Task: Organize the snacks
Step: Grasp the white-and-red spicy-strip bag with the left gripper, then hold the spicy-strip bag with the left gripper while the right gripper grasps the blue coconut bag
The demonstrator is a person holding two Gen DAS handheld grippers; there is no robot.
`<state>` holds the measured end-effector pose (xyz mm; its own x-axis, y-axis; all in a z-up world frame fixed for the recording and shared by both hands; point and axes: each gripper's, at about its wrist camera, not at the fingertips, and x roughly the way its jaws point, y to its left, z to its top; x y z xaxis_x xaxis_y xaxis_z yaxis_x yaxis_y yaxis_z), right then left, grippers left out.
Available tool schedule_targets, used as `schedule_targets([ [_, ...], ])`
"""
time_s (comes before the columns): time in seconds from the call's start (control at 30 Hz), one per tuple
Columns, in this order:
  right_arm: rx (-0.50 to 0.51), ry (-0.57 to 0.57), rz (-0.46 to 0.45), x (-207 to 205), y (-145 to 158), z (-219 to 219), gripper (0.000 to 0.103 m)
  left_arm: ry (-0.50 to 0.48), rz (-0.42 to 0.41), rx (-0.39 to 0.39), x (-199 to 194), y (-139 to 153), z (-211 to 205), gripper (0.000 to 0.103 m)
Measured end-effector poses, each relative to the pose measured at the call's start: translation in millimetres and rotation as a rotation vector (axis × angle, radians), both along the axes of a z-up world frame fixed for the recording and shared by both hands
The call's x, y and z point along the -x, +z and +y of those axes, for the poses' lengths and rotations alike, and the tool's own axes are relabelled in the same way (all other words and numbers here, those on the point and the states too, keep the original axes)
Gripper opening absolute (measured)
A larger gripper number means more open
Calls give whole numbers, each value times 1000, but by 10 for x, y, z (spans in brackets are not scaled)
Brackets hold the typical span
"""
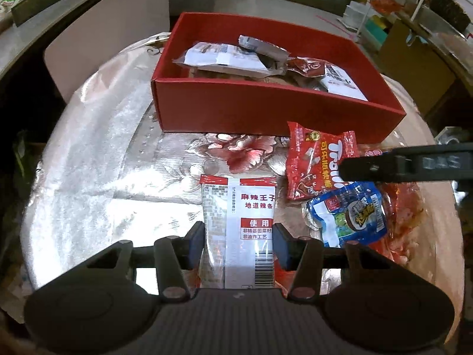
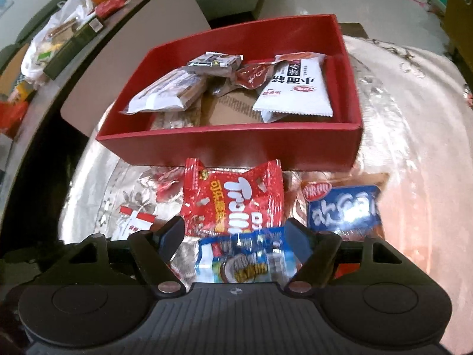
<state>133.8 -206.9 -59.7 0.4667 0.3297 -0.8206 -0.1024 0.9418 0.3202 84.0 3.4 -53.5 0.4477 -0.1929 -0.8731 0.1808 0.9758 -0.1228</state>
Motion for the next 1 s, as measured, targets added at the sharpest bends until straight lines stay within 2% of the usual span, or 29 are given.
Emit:
schedule_targets([
  [0.13, -25, -3, 52, -67, -122, 21, 80, -2, 11, 3, -14, -16, 28, 43],
  [0.2, -3, 2, 87, -41, -165, 53, 81, -2, 14, 3, -21, -20, 35, 43],
  [0.37, -37, 28, 169, 214, -207, 77, 83, -9, 16, 16, -12, -2, 44, 43],
  [0.5, -17, 22, 132, 436, -129, 77, 83, -20, 20, 18, 3, -2, 32, 43],
  [0.63, 94, 82, 57, 462, -59, 157, 84, -20, 8, 21, 28, 1, 41, 43],
  [0.8, 236, 244, -8, 372, -73, 403, 84, 11, 18, 15, 11, -32, 121, 43],
  [0.93, 261, 363, -8, 378, -124, 566, 84, 23, 29, 17, -19, -54, 159, 43],
  [1.0, 282, 382, -3, 345, -170, 593, 86, 19, 32, 17, -24, -58, 149, 43],
])
